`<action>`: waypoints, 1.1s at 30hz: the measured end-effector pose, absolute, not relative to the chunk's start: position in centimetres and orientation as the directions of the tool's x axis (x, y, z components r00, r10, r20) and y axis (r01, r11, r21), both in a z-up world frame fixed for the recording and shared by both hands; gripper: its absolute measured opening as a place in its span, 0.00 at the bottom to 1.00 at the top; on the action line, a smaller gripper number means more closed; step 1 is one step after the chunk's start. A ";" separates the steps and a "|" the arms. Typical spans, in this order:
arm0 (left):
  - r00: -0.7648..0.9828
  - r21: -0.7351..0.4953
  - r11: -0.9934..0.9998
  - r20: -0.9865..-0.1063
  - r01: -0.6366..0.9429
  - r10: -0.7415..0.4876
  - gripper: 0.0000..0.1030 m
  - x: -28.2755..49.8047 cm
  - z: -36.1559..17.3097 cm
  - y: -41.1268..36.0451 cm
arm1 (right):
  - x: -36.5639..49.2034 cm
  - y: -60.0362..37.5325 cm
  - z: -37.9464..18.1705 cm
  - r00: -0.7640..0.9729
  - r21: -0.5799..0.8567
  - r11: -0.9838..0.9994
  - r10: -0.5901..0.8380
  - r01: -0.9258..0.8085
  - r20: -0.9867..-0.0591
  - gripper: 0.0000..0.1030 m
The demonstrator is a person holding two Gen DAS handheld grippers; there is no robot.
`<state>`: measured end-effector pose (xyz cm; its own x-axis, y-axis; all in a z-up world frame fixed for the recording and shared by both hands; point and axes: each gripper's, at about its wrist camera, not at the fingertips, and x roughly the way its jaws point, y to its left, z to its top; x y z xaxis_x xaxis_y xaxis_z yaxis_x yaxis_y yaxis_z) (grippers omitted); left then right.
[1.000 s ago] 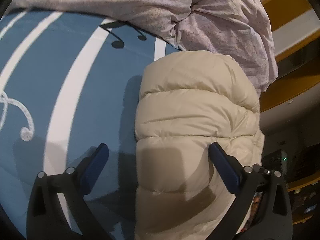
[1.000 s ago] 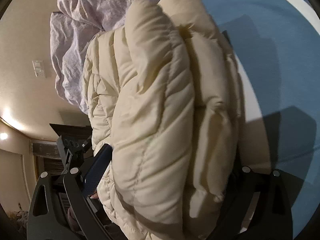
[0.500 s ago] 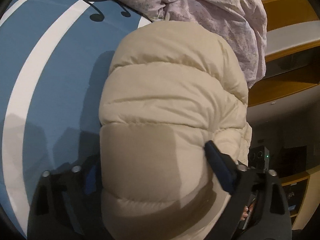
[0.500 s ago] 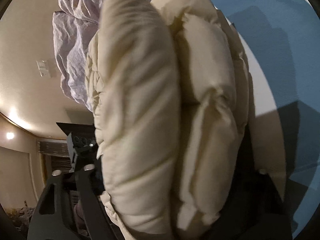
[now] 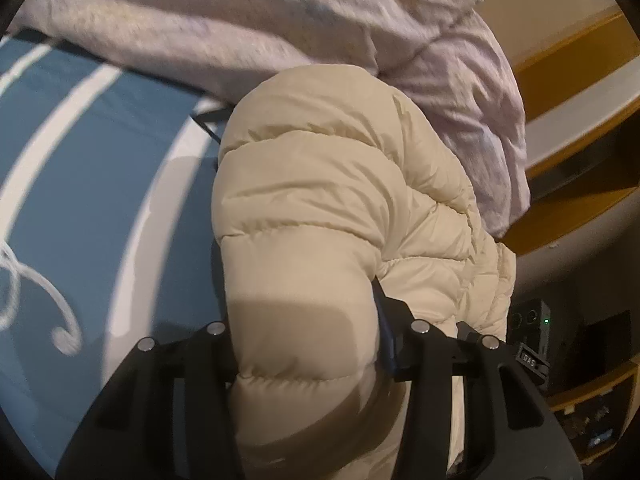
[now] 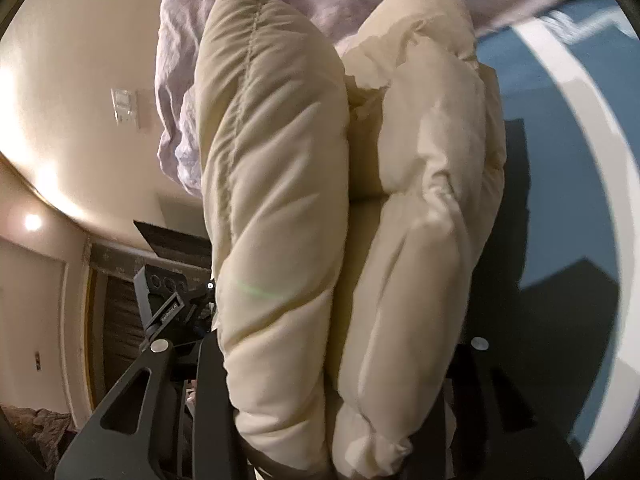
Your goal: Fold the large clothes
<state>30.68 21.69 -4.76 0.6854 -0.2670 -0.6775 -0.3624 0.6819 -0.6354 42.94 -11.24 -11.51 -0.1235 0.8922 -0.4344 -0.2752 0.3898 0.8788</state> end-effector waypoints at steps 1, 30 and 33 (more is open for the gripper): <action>0.688 -0.629 0.684 -0.680 -0.371 -0.252 0.45 30.5 -4.4 22.4 | 43.2 -10.4 -11.4 -0.131 0.876 0.388 0.890 -0.286 -0.437 0.36; 0.542 -0.112 0.874 -0.819 -0.472 0.188 0.72 34.0 -2.2 23.6 | 44.2 -12.3 -4.6 0.225 0.535 0.718 0.668 -0.446 -0.709 0.71; 0.564 -0.050 0.889 -0.788 -0.455 0.245 0.79 34.6 -0.6 22.6 | 44.1 -12.1 -2.5 0.282 0.502 0.701 0.685 -0.506 -0.672 0.71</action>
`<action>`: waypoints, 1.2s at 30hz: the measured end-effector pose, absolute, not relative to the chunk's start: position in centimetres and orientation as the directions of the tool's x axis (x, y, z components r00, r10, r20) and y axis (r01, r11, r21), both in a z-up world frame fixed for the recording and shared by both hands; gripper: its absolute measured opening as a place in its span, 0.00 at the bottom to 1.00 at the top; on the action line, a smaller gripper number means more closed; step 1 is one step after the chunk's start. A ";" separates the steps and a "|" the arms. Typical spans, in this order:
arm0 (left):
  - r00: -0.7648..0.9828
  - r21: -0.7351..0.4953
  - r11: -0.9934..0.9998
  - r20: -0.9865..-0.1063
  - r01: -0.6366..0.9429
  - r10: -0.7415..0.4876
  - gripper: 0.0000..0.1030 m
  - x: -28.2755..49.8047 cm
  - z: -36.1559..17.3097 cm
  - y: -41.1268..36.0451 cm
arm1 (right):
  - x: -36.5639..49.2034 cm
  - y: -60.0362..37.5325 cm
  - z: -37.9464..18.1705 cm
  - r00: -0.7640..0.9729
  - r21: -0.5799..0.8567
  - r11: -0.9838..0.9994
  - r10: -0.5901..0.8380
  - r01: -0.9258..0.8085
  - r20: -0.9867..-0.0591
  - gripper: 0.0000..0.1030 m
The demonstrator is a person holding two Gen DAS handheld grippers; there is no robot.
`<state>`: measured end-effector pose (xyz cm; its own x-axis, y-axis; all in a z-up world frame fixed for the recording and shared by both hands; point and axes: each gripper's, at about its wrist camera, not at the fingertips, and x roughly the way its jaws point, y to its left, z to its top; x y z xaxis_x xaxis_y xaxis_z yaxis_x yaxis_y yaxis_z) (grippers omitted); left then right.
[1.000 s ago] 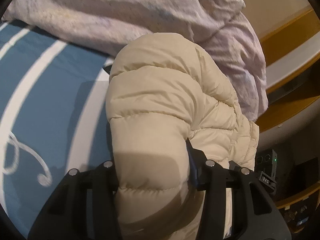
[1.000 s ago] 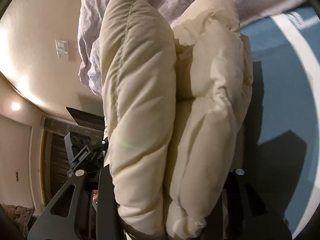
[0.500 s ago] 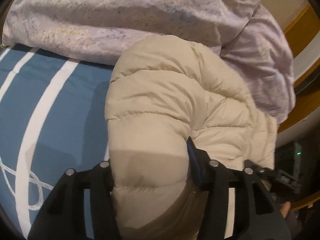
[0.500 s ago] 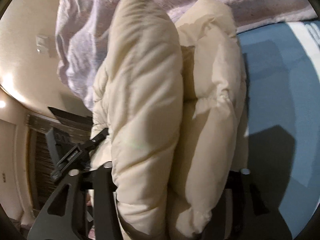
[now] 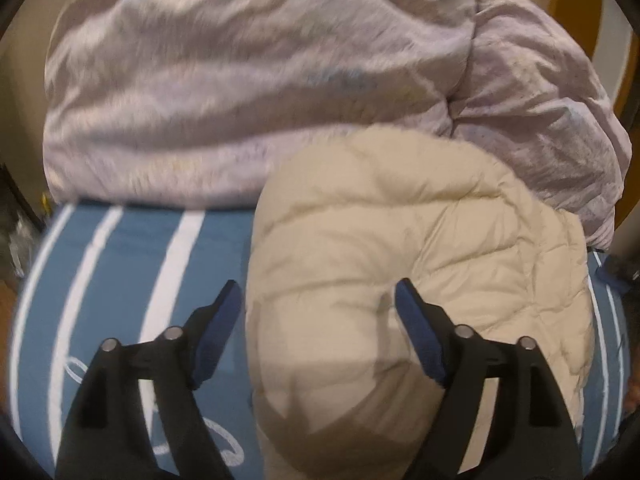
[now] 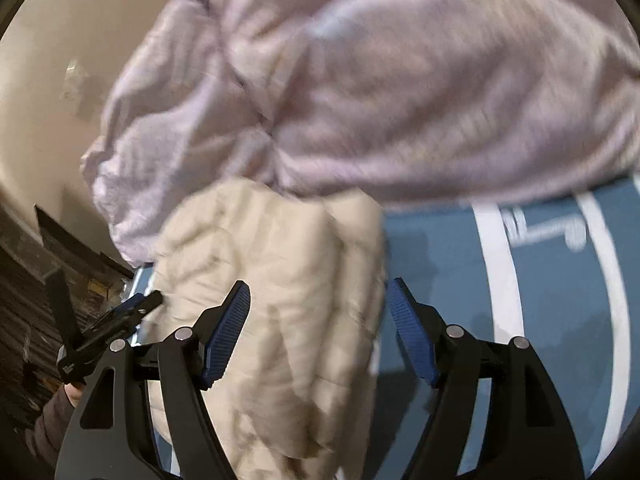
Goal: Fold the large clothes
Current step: 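Press the folded beige jacket bundle down with both open tools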
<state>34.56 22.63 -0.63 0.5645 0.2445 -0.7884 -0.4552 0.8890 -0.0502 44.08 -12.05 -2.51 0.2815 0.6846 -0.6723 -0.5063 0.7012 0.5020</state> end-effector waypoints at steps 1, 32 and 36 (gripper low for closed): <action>0.569 -0.041 0.892 -0.783 -0.450 0.252 0.81 34.7 -0.3 22.3 | 43.7 -11.5 -1.9 0.287 0.493 0.691 0.692 -0.528 -0.662 0.71; 0.528 0.073 0.905 -0.791 -0.420 0.309 0.94 38.4 -6.1 21.0 | 41.8 -2.3 -10.0 0.333 0.274 0.726 0.571 -0.631 -0.750 0.69; 0.531 0.056 0.899 -0.790 -0.434 0.306 0.96 38.5 -6.9 21.4 | 41.9 -2.2 -10.5 0.349 0.275 0.725 0.582 -0.632 -0.734 0.70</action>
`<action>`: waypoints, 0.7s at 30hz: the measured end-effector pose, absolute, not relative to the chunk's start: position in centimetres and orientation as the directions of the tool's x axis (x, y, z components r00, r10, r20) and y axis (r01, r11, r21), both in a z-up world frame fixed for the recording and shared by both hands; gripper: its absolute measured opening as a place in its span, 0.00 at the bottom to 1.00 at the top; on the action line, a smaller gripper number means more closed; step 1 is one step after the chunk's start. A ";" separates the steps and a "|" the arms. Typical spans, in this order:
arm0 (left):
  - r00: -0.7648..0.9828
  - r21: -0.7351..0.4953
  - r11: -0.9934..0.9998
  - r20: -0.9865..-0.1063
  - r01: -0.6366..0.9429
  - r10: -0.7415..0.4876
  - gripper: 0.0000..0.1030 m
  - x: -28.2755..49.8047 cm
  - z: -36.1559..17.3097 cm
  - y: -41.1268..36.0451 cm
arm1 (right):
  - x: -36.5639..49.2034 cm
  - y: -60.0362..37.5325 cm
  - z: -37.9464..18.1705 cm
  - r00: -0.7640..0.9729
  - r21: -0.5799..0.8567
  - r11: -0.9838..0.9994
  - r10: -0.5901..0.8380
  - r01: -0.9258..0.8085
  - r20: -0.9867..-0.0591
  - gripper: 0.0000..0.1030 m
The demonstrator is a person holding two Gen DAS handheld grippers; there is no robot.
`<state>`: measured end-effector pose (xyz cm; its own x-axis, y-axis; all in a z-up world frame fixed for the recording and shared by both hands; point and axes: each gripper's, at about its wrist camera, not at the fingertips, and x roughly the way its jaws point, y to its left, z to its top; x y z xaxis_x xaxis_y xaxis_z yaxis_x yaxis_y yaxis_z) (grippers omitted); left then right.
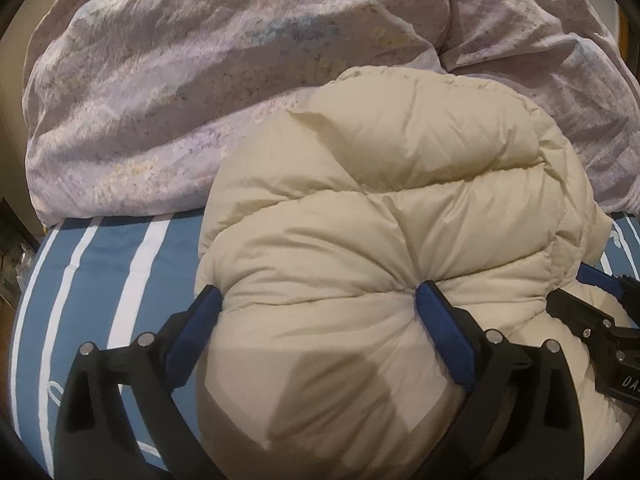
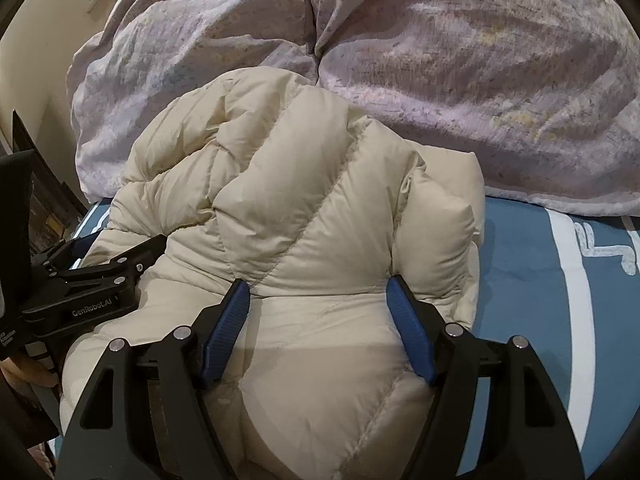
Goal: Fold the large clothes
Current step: 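Press the folded beige jacket bundle down with both open tools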
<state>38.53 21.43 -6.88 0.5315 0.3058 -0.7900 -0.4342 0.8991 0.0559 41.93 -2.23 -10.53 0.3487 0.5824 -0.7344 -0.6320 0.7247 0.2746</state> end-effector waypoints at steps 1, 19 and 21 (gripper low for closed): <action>0.533 0.051 0.897 -0.789 -0.439 0.305 0.97 38.5 -7.0 21.5 | 41.9 -2.2 -10.7 0.358 0.270 0.725 0.584 -0.633 -0.729 0.70; 0.554 0.083 0.881 -0.749 -0.467 0.364 0.98 38.0 -8.6 21.0 | 41.4 -1.8 -11.1 0.433 0.216 0.750 0.564 -0.625 -0.703 0.71; 0.556 0.090 0.877 -0.742 -0.471 0.375 0.98 37.9 -8.7 20.8 | 41.4 -1.8 -11.1 0.435 0.214 0.751 0.562 -0.625 -0.704 0.71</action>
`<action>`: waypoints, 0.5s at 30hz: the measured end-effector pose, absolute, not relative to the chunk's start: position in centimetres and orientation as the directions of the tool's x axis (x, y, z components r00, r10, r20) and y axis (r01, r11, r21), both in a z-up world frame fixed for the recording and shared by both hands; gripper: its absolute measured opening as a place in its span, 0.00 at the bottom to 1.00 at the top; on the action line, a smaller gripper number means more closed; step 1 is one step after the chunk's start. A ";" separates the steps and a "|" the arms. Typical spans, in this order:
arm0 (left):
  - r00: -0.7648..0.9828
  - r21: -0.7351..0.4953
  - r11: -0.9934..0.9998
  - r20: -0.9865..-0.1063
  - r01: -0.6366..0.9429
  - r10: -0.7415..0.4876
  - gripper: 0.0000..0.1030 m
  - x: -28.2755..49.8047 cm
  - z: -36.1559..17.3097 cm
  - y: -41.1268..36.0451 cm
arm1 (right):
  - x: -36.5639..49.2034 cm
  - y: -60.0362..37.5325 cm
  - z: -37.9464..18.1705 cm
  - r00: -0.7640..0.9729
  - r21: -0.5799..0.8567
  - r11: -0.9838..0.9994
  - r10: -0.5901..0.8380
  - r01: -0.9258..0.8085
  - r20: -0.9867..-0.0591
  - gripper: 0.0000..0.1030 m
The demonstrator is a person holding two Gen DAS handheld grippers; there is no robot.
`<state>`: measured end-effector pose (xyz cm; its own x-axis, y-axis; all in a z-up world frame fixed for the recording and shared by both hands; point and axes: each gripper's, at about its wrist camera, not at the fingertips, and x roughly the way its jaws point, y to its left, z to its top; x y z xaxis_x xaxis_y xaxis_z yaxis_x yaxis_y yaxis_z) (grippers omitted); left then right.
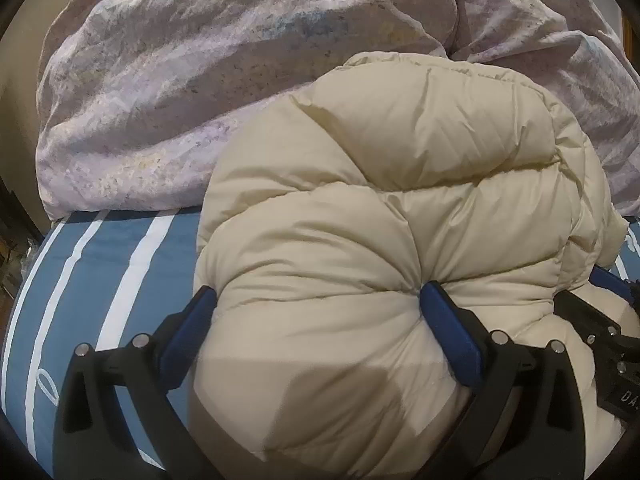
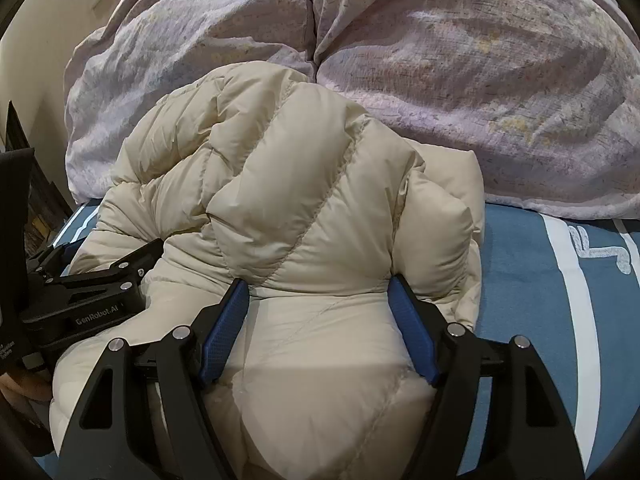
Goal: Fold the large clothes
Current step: 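Press the folded beige jacket bundle down with both open tools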
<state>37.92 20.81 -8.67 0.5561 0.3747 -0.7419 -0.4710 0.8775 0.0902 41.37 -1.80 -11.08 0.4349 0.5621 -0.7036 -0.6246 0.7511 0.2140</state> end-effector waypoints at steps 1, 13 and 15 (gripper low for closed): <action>0.556 0.094 0.877 -0.740 -0.472 0.379 0.98 37.9 -8.6 20.6 | 41.3 -1.8 -11.1 0.436 0.212 0.752 0.561 -0.624 -0.703 0.71; 0.563 0.094 0.874 -0.731 -0.477 0.386 0.98 37.7 -8.2 20.1 | 41.3 -1.7 -11.0 0.452 0.193 0.756 0.553 -0.626 -0.700 0.72; 0.563 0.093 0.874 -0.731 -0.476 0.385 0.98 37.7 -8.2 20.1 | 41.1 -1.7 -11.0 0.459 0.185 0.759 0.549 -0.625 -0.699 0.72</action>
<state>37.70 20.15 -8.17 0.5633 0.3848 -0.7312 -0.4762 0.8744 0.0933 41.13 -1.69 -10.99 0.4590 0.5487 -0.6988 -0.6246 0.7586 0.1854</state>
